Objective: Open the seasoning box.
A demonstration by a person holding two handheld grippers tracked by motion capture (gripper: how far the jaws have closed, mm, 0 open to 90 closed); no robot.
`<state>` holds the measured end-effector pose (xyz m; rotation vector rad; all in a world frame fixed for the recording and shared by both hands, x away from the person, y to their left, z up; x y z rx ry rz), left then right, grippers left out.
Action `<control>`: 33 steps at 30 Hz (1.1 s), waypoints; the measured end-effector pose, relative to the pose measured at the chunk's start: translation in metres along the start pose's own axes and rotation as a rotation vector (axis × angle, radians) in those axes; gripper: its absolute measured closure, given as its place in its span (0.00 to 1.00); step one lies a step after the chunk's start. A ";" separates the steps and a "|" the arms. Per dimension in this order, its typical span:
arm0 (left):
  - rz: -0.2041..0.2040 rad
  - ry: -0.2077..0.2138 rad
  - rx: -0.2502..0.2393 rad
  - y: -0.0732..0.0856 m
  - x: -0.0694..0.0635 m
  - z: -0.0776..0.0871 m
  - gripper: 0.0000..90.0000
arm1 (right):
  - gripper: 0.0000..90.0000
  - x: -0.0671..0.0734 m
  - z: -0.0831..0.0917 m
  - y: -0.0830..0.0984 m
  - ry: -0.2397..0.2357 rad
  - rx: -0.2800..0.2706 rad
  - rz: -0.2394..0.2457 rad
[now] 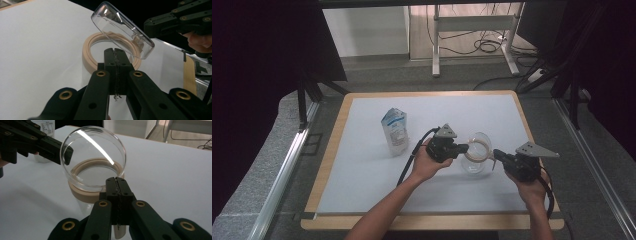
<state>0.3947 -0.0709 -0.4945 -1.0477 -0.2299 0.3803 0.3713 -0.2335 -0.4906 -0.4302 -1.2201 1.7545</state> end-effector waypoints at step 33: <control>-0.100 0.050 0.002 -0.042 -0.031 -0.009 1.00 | 0.59 0.063 -0.033 0.082 -0.109 0.154 0.117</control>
Point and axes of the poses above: each handheld gripper's, and its own axes: z roughly backward along the jaws, y roughly out of its underside, x roughly to its left, the point moved 8 cm from there along -z, roughly forward along the jaws, and after that the axes turned 12 degrees about -z, right-handed, at the moved point
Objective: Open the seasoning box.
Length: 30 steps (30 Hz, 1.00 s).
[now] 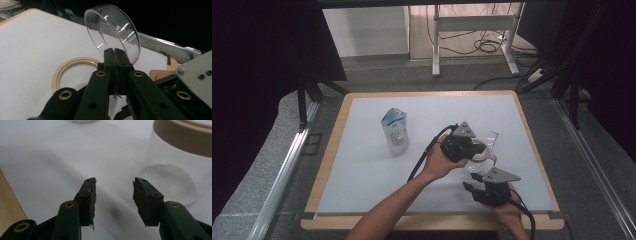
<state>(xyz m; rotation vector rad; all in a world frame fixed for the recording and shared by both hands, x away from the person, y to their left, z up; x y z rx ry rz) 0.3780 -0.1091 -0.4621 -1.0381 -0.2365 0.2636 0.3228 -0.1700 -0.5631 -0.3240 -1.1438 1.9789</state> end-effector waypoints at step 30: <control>0.061 -0.032 -0.013 0.037 0.019 0.039 0.83 | 0.56 0.004 -0.004 -0.006 -0.001 -0.033 -0.001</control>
Point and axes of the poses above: each handheld gripper's, and its own axes: z roughly backward along the jaws, y roughly out of its underside, x roughly to its left, the point moved 8 cm from there along -z, roughly forward along the jaws, and after that the axes turned 12 degrees about -z, right-handed, at the moved point
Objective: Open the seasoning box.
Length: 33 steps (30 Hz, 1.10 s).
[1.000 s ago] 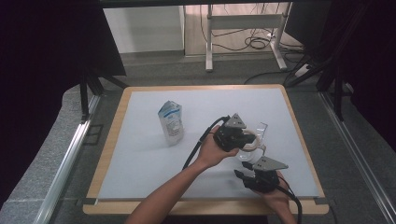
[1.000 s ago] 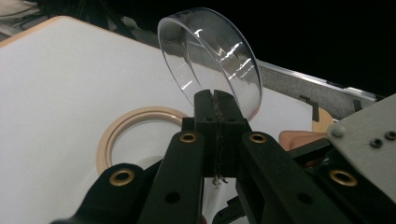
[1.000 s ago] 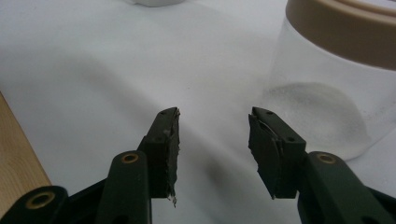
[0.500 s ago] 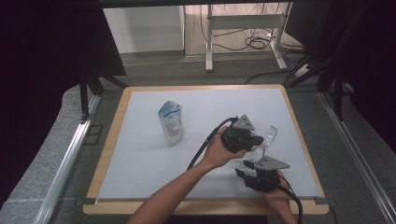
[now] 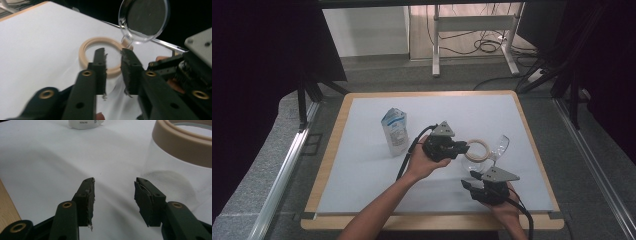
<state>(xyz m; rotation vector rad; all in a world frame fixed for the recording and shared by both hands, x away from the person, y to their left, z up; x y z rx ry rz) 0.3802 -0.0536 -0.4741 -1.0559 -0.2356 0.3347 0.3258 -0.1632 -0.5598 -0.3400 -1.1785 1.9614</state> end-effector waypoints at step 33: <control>0.165 -0.204 0.010 0.130 0.007 0.108 0.37 | 0.45 0.033 -0.035 -0.024 -0.050 -0.054 0.021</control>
Point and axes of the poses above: each handheld gripper's, and its own axes: z roughly backward along the jaws, y roughly out of its underside, x roughly to its left, the point moved 8 cm from there along -z, roughly forward along the jaws, and after that the axes turned 12 degrees about -z, right-handed, at the moved point
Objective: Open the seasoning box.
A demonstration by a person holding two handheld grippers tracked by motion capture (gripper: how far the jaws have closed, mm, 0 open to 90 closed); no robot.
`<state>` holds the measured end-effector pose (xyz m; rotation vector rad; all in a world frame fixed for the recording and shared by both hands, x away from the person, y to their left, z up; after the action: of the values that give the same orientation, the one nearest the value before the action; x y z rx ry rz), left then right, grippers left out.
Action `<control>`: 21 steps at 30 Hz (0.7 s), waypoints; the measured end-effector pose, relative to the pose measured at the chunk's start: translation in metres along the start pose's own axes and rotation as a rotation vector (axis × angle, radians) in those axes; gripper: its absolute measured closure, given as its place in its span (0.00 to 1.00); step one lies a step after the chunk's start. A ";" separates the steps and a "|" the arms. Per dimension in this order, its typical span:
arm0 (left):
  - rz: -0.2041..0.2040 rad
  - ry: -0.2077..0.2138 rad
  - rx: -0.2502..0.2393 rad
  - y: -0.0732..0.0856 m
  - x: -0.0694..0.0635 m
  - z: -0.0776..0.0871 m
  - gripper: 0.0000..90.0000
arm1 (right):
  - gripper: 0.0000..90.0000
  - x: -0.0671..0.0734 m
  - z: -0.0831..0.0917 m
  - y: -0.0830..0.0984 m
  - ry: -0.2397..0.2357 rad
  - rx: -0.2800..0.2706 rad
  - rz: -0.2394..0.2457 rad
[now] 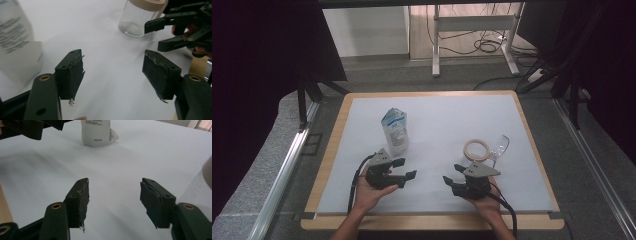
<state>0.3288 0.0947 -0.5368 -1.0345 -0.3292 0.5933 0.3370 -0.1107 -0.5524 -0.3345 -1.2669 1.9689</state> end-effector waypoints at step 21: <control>0.066 -0.068 0.009 0.015 0.022 0.015 0.35 | 0.43 0.018 -0.015 -0.006 -0.051 -0.002 0.035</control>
<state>0.3342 0.1241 -0.5430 -1.0216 -0.3528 0.6895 0.3360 -0.0867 -0.5506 -0.3110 -1.3031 2.0171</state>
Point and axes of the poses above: each handheld gripper's, and its own axes: z roughly backward along the jaws, y roughly out of its underside, x roughly to its left, the point moved 8 cm from there along -z, roughly forward along the jaws, and after that the axes turned 12 degrees about -z, right-handed, at the moved point
